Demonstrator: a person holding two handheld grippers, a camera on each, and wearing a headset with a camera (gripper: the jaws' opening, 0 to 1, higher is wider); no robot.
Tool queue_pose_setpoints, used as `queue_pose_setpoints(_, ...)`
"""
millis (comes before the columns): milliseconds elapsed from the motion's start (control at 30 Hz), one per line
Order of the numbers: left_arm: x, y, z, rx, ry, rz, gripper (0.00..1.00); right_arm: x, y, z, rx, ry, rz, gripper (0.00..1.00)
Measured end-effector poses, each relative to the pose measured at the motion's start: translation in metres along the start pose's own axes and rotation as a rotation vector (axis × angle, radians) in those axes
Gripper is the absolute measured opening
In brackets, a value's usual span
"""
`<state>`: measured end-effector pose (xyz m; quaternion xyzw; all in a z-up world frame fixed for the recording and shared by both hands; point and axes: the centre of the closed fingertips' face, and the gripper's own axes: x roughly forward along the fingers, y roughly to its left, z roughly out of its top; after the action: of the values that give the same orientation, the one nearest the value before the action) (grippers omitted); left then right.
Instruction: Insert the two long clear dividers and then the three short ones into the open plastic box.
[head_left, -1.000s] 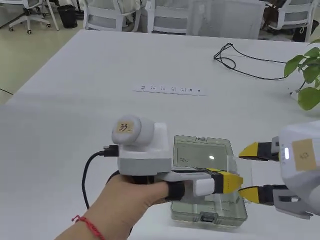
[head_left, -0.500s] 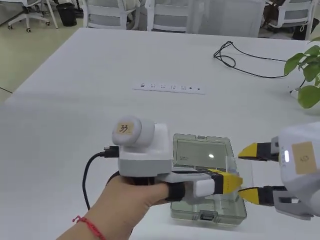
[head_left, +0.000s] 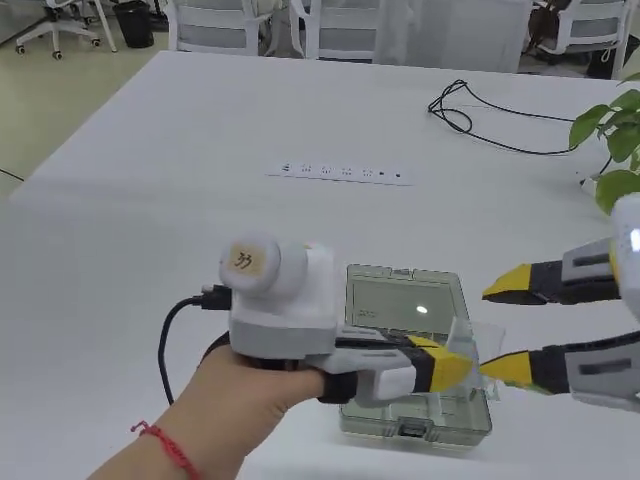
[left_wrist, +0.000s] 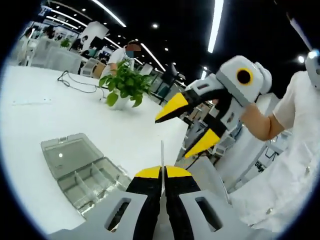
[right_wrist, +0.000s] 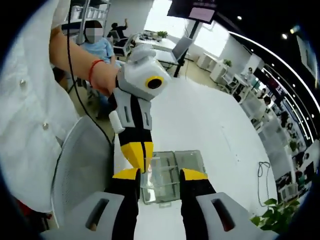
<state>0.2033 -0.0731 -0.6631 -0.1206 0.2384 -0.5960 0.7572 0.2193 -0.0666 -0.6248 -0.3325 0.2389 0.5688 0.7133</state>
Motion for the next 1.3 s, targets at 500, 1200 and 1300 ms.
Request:
queue_pose_setpoints(500, -0.009, -0.030, 0.003, 0.306, 0.000, -0.136, 0.00, -0.002, 0.036, -0.003, 0.090, -0.045, 0.381, 0.12)
queue_pose_setpoints(1200, -0.012, -0.032, 0.000, 0.339, 0.009, -0.142, 0.00, 0.004, 0.050, 0.001, 0.077, -0.045, 0.451, 0.03)
queue_pose_setpoints(1300, -0.012, -0.032, 0.000, 0.336, 0.005, -0.140, 0.00, 0.004, 0.051, 0.002, 0.076, -0.047, 0.449, 0.03)
